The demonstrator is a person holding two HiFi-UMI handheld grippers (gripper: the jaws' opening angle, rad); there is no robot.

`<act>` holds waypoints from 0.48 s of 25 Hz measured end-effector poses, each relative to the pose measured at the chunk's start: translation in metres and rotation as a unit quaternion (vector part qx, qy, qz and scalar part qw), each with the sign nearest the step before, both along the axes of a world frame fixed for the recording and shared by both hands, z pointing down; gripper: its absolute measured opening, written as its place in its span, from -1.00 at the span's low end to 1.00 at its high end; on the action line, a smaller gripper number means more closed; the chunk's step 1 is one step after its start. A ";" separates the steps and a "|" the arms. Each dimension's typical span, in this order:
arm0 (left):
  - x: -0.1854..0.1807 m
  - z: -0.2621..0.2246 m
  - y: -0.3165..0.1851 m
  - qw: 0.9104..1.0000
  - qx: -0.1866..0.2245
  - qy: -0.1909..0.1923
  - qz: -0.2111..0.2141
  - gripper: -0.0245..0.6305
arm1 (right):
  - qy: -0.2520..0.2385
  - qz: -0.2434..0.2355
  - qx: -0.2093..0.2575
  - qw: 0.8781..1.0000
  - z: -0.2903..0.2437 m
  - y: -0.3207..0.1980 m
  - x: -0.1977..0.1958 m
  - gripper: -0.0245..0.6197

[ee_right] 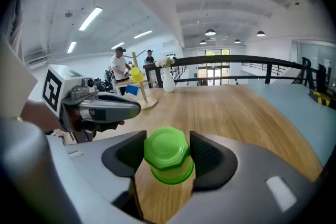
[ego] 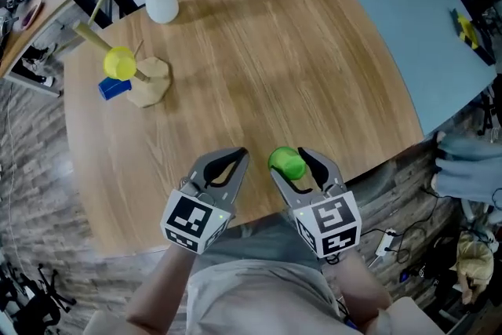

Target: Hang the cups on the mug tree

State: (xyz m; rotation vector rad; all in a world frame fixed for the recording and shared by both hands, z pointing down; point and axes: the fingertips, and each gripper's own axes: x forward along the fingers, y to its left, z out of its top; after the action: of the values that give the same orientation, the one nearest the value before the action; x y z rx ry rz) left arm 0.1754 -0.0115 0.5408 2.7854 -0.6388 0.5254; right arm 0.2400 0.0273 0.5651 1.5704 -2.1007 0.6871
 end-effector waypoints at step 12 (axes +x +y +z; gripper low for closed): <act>-0.087 -0.097 -0.030 0.994 0.045 0.009 -0.102 -0.92 | -0.003 -0.081 0.076 0.994 -0.117 -0.046 -0.073 -0.10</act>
State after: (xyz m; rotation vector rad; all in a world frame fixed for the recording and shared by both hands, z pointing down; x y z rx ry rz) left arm 0.0884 -0.0416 0.4440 2.7605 -0.9516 0.4397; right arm 0.1670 -0.0190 0.4481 1.4539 -2.3011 0.4857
